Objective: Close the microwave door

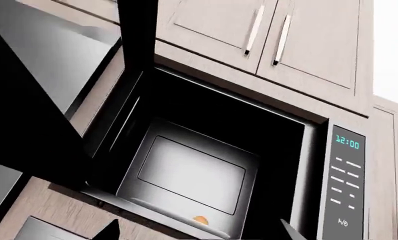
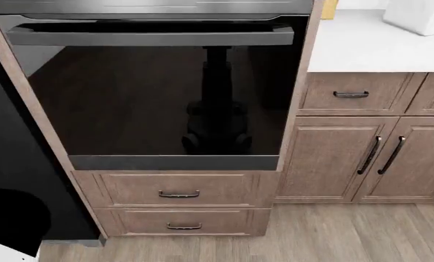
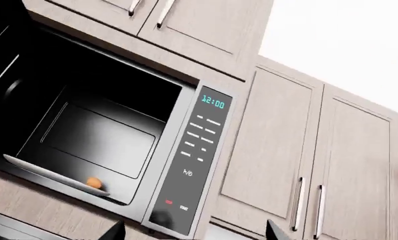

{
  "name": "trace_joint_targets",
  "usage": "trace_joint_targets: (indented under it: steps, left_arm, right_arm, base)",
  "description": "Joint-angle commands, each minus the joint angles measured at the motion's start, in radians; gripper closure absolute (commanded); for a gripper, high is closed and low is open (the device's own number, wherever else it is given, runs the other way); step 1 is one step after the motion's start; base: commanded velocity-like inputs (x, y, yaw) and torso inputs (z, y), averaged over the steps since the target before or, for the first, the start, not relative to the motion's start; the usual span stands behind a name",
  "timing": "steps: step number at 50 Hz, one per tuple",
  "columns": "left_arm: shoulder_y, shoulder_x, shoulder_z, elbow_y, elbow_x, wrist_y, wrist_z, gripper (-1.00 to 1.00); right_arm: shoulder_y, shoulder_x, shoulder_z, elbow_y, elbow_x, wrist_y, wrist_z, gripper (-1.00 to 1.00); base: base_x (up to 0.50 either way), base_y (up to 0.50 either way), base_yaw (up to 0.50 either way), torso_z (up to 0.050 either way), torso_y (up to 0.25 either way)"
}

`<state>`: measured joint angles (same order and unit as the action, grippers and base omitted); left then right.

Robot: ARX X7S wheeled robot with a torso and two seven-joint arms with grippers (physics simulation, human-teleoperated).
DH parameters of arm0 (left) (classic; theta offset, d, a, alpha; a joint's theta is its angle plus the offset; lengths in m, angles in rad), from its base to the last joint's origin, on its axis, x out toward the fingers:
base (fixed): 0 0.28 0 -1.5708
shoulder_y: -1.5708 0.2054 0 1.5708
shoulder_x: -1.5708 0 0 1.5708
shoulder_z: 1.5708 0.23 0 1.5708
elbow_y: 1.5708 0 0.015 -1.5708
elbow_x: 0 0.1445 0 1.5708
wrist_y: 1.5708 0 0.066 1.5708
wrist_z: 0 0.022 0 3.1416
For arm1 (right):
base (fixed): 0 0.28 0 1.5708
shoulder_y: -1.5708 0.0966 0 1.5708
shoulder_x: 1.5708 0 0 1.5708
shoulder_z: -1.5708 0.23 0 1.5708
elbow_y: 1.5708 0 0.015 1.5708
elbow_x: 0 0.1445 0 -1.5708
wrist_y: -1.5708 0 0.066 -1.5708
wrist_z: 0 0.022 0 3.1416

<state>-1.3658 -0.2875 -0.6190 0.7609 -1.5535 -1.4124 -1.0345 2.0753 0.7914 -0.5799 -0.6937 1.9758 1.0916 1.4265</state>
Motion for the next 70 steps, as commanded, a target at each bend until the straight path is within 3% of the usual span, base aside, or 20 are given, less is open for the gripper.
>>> trace_joint_targets:
  steps: [1, 16, 56, 70]
  left_arm:
    - [-0.103, -0.057, -0.023, -0.029, -0.176, 0.001, -0.138, -1.0]
    - [-0.096, -0.075, -0.004, -0.025, -0.195, 0.035, -0.15, -1.0]
    - [-0.079, -0.107, 0.027, -0.016, -0.194, 0.096, -0.145, -1.0]
    - [-0.073, -0.117, 0.037, -0.013, -0.192, 0.114, -0.142, -1.0]
  right_arm:
    - [0.269, 0.042, -0.076, 0.04, 0.237, 0.025, 0.114, -1.0]
    - [0.278, 0.018, -0.077, 0.064, 0.242, 0.053, 0.14, -1.0]
    - [0.281, 0.033, -0.118, 0.088, 0.205, 0.108, 0.144, -1.0]
    - [0.281, 0.015, -0.091, 0.073, 0.214, 0.148, 0.144, -1.0]
  base:
    - [0.0, 0.0, 0.0, 0.0, 0.0]
    - [-0.03, 0.46, 0.0, 0.0, 0.0]
    - [-0.42, 0.38, 0.0, 0.0, 0.0]
    - [-0.05, 0.5, 0.0, 0.0, 0.0]
